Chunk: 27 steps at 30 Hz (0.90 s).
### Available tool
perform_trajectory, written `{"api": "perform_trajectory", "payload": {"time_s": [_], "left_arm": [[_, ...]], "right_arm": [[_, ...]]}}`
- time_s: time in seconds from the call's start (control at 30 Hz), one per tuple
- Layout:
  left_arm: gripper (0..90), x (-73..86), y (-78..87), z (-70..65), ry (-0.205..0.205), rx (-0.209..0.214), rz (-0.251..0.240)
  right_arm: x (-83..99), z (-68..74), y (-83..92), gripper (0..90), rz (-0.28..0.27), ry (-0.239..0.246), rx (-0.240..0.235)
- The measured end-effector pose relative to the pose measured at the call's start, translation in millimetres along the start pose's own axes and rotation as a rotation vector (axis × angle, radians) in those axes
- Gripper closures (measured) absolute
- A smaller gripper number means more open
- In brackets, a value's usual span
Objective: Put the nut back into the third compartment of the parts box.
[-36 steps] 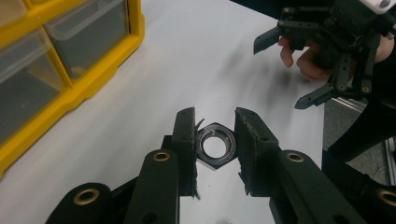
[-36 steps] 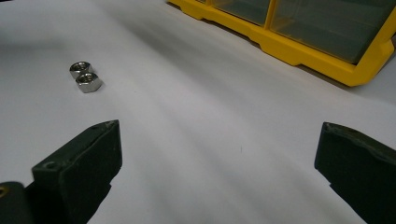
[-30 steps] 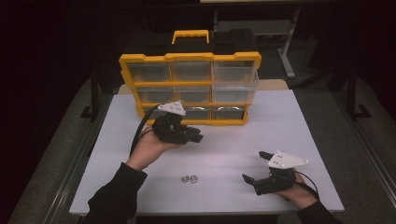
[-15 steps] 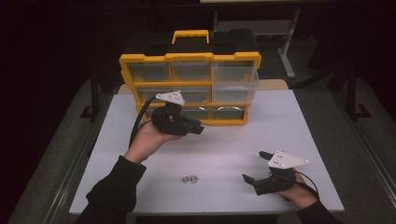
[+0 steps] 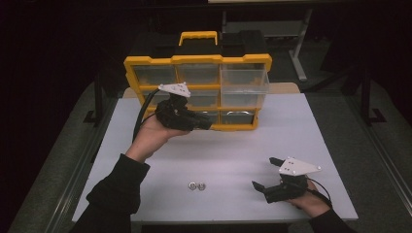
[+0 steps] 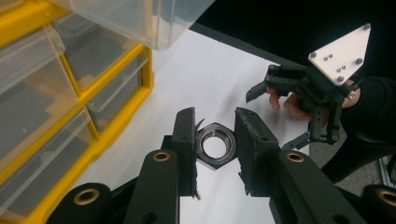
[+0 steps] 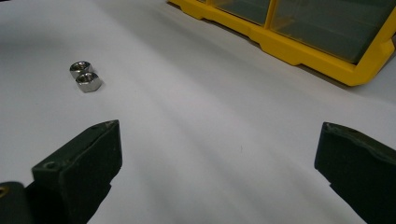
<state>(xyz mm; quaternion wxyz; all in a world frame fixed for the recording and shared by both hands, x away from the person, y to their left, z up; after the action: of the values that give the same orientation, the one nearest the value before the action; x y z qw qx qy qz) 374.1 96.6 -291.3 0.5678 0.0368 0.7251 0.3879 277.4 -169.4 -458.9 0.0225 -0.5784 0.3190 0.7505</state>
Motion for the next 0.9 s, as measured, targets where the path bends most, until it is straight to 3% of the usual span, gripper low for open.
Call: {"api": "perform_trajectory", "payload": {"time_s": [0.67,0.9], "left_arm": [[70.0,-37.4,12.5,2.8,-0.032,-0.025,-0.025],[70.0,-47.3,15.2,2.9,-0.029,-0.006,-0.031]], "right_arm": [[0.2,-0.5,0.3,0.4,-0.001,-0.001,0.0],[0.1,-0.5,0.2,0.4,-0.001,0.001,0.0]]}}
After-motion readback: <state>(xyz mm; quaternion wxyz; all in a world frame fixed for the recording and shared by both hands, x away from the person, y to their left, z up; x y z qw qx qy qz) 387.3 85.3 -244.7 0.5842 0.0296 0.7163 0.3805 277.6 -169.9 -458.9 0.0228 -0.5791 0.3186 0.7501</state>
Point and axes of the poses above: each handheld gripper's, and its own axes: y roughly backward along the jaws, x roughly out of its underside, z roughly to its left, the point moved 5 cm from there along -y, roughly forward along the jaws, and after that the axes turned 13 degrees about -x, right-handed, at the moved point
